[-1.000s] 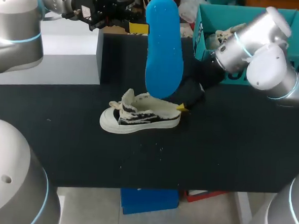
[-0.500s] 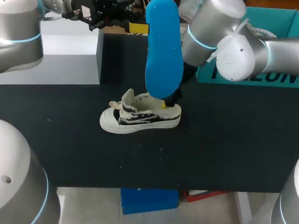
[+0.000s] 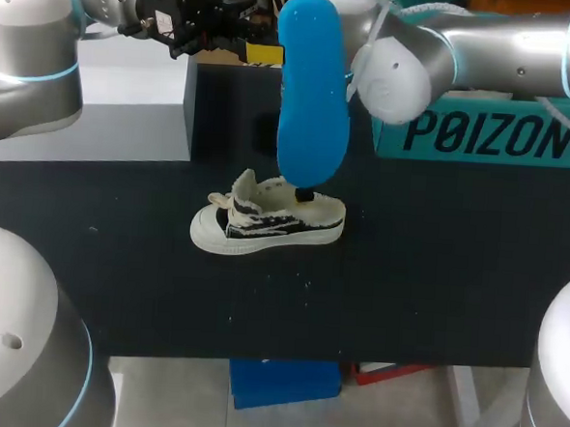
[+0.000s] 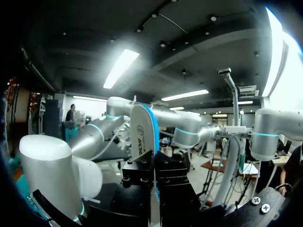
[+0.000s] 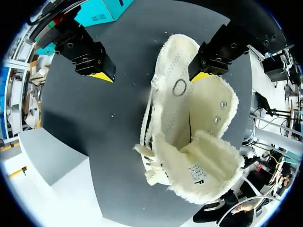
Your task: Take the shoe out of the shoebox, open the shoe tongue, remove and reinsert the insole, then place the shoe into the shoebox
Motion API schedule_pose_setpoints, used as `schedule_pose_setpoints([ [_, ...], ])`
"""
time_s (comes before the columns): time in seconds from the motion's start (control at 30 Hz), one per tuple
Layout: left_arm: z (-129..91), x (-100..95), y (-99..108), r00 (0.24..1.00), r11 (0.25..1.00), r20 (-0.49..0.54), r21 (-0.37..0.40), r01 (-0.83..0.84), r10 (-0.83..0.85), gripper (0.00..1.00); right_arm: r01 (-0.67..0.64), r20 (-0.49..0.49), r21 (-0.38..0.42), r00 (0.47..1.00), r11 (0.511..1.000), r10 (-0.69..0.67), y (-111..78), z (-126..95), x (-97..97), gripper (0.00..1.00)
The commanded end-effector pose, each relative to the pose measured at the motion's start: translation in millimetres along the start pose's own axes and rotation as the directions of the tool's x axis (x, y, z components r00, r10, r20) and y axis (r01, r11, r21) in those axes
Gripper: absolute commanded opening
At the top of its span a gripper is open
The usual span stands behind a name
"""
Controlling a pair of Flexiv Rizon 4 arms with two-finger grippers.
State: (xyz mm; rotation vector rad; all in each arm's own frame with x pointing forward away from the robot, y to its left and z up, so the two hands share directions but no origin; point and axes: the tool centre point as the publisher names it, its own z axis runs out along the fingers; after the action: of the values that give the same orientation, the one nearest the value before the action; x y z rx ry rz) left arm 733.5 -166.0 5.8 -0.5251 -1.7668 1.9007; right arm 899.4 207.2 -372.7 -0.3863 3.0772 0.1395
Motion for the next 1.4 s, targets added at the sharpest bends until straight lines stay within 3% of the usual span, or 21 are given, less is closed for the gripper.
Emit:
schedule_pose_setpoints([
  [0.03,1.5,0.4,0.4,1.000,1.000,0.005,-0.002,-0.001,0.001,0.00,-0.003,-0.014,0.127,1.000,0.992,0.005,7.5,6.5,-4.4,1.00],
  [0.33,1.5,0.4,0.4,1.000,1.000,0.005,-0.002,-0.001,0.001,0.00,-0.012,-0.026,0.088,1.000,0.996,0.014,14.9,14.8,-4.2,1.00],
  [0.37,1.5,0.4,0.4,1.000,1.000,0.005,-0.002,-0.001,0.001,0.00,-0.015,-0.028,0.080,0.999,0.997,0.017,15.4,15.6,-4.1,0.91],
  [0.4,1.5,0.4,0.4,1.000,1.000,0.005,-0.002,-0.001,0.001,0.00,-0.017,-0.030,0.075,0.999,0.997,0.019,15.8,16.7,-3.9,0.74],
  [0.43,1.5,0.4,0.4,1.000,1.000,0.005,-0.002,-0.001,0.001,0.00,-0.020,-0.033,0.067,0.999,0.998,0.023,16.2,17.9,-3.6,0.49],
  [0.5,1.5,0.4,0.4,1.000,1.000,0.005,-0.002,-0.001,0.001,0.00,-0.028,-0.044,0.041,0.999,0.999,0.030,16.9,20.2,-2.7,0.30],
  [0.53,1.5,0.4,0.4,1.000,1.000,0.005,-0.002,-0.001,0.001,0.00,-0.030,-0.052,0.022,0.998,0.999,0.032,17.7,21.4,-2.0,0.02],
  [1.4,1.5,0.4,0.4,1.000,1.000,0.005,-0.002,-0.001,0.001,0.00,-0.052,-0.057,0.001,0.997,0.999,0.051,16.7,20.7,-0.2,0.00],
])
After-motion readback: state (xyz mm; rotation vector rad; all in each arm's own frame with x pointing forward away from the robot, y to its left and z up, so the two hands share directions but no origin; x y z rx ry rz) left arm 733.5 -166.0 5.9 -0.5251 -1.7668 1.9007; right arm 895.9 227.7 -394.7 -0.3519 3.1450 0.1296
